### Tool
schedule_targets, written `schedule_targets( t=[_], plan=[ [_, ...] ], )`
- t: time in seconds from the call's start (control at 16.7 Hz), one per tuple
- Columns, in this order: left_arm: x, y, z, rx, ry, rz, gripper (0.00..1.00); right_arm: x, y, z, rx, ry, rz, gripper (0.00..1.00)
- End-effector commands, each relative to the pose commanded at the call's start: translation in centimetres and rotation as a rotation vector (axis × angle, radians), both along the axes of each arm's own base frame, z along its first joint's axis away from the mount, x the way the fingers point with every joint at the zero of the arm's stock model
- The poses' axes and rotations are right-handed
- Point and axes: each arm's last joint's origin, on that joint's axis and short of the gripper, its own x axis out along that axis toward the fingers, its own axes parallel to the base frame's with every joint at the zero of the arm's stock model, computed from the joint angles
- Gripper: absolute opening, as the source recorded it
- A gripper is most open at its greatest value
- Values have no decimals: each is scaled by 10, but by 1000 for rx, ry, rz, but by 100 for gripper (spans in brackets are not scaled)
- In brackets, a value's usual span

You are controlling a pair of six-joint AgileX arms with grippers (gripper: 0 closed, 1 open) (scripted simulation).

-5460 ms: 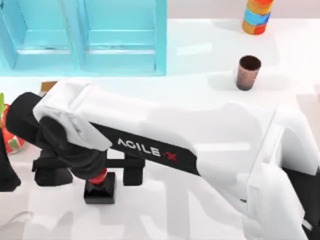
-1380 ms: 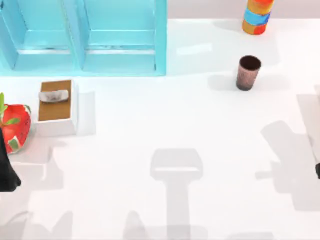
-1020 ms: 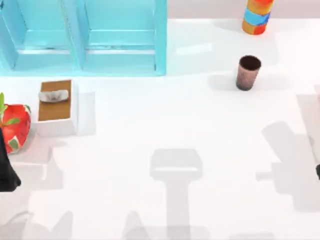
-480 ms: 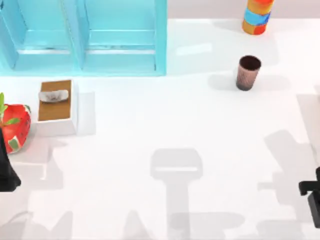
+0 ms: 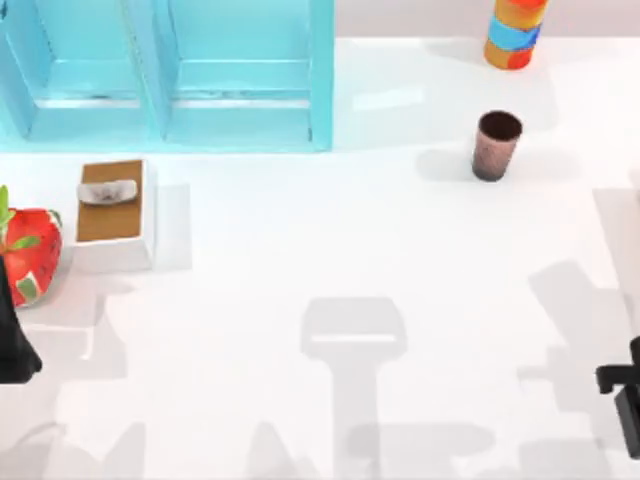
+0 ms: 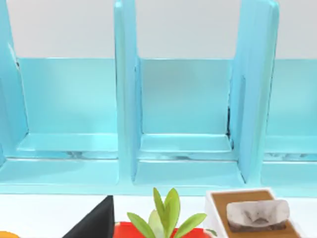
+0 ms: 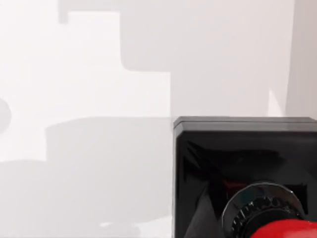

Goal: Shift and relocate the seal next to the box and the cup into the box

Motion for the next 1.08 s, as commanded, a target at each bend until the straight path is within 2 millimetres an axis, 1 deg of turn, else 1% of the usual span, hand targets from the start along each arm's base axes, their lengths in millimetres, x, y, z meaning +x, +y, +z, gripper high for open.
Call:
schedule_targets(
  t=[0.6, 0.66, 1.08],
  plan=[
    [0, 0, 0, 0, 0, 0, 100, 0, 0, 0, 0, 0, 0, 98],
    [0, 0, 0, 0, 0, 0, 100, 0, 0, 0, 0, 0, 0, 100],
    [0, 0, 0, 0, 0, 0, 100, 0, 0, 0, 0, 0, 0, 100]
  ],
)
